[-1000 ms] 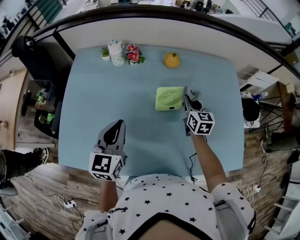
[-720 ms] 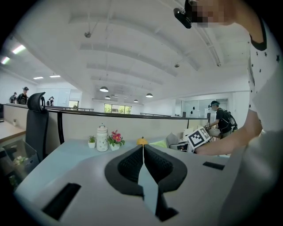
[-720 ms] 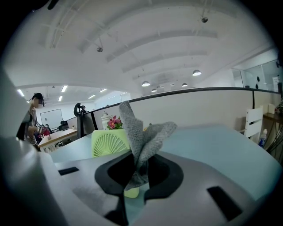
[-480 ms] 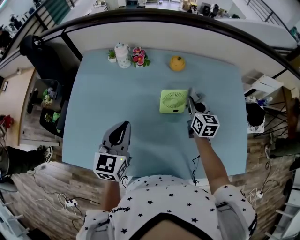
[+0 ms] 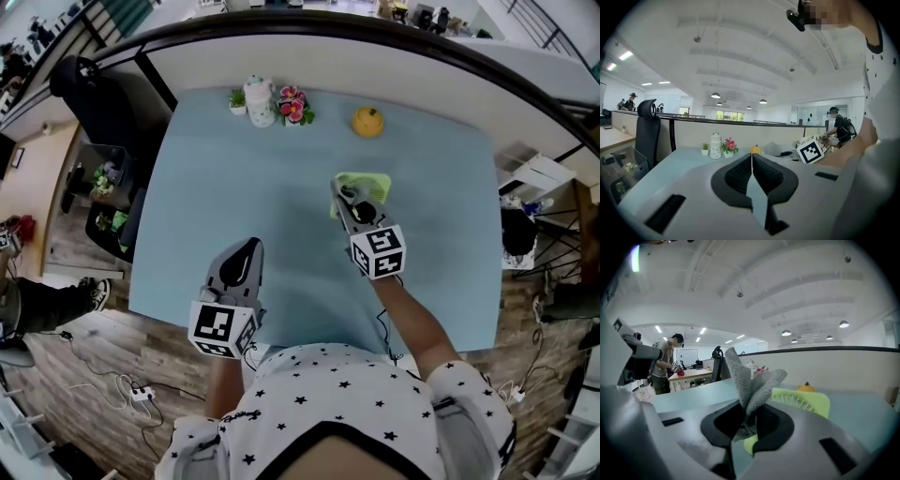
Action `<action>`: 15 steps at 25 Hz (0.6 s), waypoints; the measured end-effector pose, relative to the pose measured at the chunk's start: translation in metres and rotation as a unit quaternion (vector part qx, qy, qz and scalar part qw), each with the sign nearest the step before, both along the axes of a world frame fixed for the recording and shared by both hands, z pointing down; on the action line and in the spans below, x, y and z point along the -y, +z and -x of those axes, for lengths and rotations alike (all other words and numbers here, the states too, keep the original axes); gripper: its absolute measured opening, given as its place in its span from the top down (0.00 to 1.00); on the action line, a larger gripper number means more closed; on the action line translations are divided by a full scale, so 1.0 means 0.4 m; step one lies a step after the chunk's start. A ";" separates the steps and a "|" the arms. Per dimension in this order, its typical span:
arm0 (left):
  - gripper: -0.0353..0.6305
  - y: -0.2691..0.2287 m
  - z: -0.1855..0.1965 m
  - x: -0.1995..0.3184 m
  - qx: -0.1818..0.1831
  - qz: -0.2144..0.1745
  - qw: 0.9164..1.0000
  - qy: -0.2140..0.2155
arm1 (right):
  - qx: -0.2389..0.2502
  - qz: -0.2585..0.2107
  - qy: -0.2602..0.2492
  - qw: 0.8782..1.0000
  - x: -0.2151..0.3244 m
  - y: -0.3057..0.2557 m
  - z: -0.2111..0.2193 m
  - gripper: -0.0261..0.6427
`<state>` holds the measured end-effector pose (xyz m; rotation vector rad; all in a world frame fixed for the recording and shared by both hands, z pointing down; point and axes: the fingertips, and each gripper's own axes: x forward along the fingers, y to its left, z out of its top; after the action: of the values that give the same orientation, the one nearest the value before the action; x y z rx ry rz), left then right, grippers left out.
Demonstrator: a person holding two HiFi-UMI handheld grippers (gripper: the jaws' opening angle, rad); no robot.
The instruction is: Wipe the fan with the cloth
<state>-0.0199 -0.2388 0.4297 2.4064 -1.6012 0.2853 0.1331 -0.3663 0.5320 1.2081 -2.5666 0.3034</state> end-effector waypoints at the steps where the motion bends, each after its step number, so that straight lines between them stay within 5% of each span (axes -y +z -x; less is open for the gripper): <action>1: 0.90 0.001 0.010 -0.004 0.000 0.001 1.000 -0.005 | -0.006 0.008 -0.002 1.000 -0.003 0.019 0.010 0.89; 15: 0.90 0.006 0.044 -0.025 -0.003 0.007 1.000 -0.022 | -0.025 0.041 0.027 0.999 0.022 0.085 -0.018 0.89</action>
<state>-0.0376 -0.2287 0.4322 2.3545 -1.6420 0.2793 0.1402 -0.3752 0.5658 1.2402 -2.4587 0.3809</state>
